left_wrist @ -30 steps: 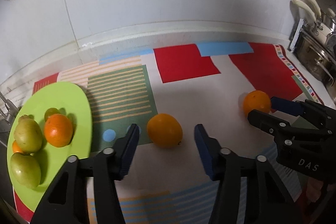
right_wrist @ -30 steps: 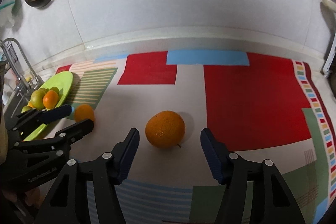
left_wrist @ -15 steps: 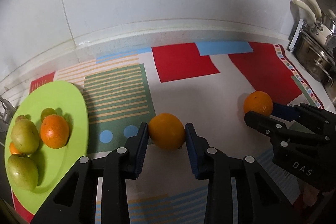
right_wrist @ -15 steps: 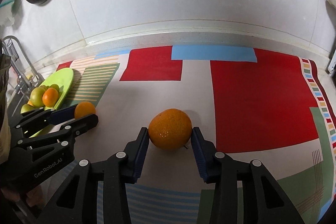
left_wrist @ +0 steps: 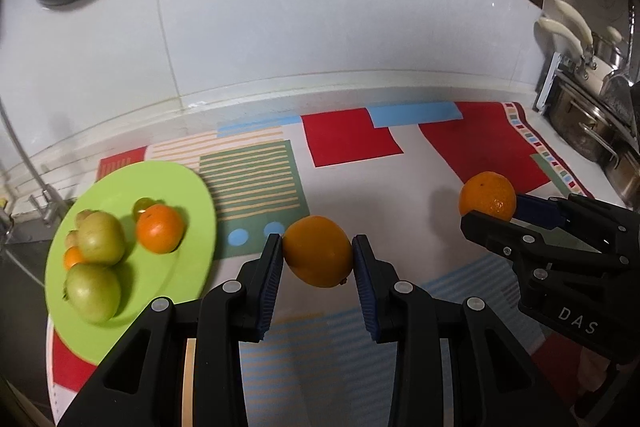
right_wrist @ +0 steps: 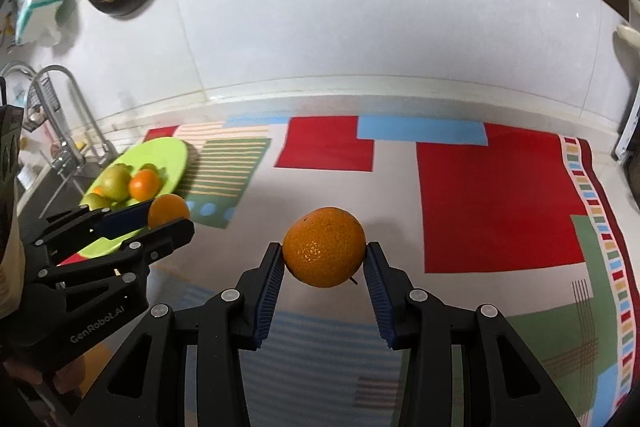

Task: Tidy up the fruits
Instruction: 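Carry both oranges onto the green plate and open both tools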

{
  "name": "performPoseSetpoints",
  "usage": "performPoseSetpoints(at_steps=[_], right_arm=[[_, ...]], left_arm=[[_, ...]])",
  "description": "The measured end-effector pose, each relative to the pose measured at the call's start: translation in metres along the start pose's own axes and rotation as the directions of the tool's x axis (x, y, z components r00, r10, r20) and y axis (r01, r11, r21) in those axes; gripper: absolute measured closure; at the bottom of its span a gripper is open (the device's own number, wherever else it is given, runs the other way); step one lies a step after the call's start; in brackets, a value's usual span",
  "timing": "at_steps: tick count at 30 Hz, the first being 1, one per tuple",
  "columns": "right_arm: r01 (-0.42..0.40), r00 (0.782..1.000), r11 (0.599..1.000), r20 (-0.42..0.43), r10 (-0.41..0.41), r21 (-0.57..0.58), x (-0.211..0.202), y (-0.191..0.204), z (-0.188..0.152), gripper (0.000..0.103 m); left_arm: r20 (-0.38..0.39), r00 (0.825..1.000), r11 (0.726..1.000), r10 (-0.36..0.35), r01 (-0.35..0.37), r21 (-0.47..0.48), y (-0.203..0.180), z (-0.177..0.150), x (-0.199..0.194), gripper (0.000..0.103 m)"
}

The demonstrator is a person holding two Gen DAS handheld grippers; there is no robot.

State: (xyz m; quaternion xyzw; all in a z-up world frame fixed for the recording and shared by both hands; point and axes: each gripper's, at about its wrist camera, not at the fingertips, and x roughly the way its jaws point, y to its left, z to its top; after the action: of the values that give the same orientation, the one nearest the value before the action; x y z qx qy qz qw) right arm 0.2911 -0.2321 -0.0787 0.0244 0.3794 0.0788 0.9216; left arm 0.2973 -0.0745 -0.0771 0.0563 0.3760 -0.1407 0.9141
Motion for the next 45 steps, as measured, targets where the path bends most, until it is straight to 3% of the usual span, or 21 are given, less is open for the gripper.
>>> performPoseSetpoints(at_steps=[23, 33, 45], right_arm=[[-0.088, 0.993, 0.990, 0.067, 0.096, -0.109, -0.066, 0.075, -0.017, 0.061], [-0.124, 0.987, 0.983, 0.089, 0.137, -0.137, -0.063, 0.116, -0.007, 0.061], [-0.150, 0.985, 0.979, 0.067, 0.160, -0.134, -0.029, 0.179, 0.004, 0.061]], left_arm=[[0.093, 0.993, 0.994, 0.075, -0.067, -0.081, 0.038, -0.038, -0.100, 0.068], [0.122, 0.985, 0.991, 0.121, -0.111, -0.080, 0.079, -0.039, -0.118, 0.068], [0.133, 0.980, 0.989, 0.146, -0.143, -0.030, 0.147, -0.037, -0.115, 0.068]])
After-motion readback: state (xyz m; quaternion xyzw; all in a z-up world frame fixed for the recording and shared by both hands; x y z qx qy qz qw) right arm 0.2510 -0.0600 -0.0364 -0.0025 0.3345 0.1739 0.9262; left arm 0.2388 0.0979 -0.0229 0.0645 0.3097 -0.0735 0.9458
